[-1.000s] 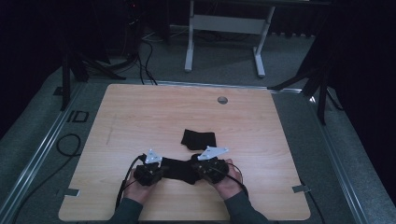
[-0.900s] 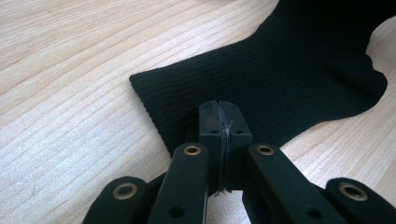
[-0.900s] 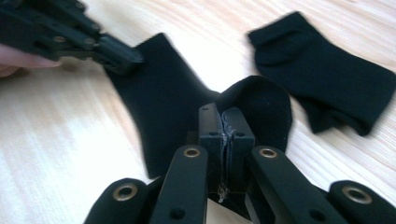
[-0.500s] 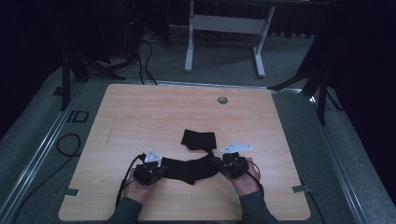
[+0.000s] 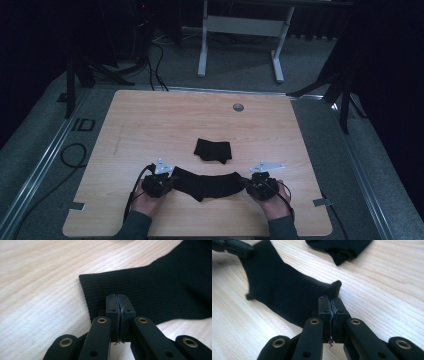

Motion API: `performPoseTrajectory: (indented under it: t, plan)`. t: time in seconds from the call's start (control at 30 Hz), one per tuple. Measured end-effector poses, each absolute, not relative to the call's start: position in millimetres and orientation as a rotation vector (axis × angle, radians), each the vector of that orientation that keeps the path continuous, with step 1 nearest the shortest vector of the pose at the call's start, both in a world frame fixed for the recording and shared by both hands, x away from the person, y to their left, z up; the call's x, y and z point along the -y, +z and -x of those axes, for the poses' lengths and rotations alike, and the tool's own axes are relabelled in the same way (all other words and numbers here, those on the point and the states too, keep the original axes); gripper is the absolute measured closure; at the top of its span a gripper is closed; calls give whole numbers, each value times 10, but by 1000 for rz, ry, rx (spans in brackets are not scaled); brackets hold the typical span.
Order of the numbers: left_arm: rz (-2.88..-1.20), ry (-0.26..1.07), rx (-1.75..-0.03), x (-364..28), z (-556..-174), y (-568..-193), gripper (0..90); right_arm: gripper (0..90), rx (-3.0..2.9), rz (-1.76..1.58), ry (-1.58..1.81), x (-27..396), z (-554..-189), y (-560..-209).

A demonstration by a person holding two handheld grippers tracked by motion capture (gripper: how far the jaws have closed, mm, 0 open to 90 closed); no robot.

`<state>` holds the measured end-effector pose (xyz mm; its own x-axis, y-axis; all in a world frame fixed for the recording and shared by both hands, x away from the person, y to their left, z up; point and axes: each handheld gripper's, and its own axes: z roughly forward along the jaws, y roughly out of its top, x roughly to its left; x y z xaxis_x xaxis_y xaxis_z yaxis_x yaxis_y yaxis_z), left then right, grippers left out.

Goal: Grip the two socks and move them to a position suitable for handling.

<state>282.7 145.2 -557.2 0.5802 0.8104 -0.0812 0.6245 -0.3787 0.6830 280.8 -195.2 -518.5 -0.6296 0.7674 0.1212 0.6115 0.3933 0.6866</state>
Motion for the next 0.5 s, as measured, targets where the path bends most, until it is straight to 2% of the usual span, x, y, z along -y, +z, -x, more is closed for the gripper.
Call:
performPoseTrajectory:
  t: [0.07,0.27,0.5]
  plan:
    - [-2130,373,-1137,-1445,-2830,-5572,882,850,-2432,-1236,1033,1956,-2831,-5219]
    - [-2119,428,-1167,-1463,-2858,-5575,870,671,-2362,-1267,979,1950,-2885,-5256]
    - [-2098,469,-1192,-1496,-2890,-5582,829,575,-2315,-1280,1008,1990,-2901,-5232]
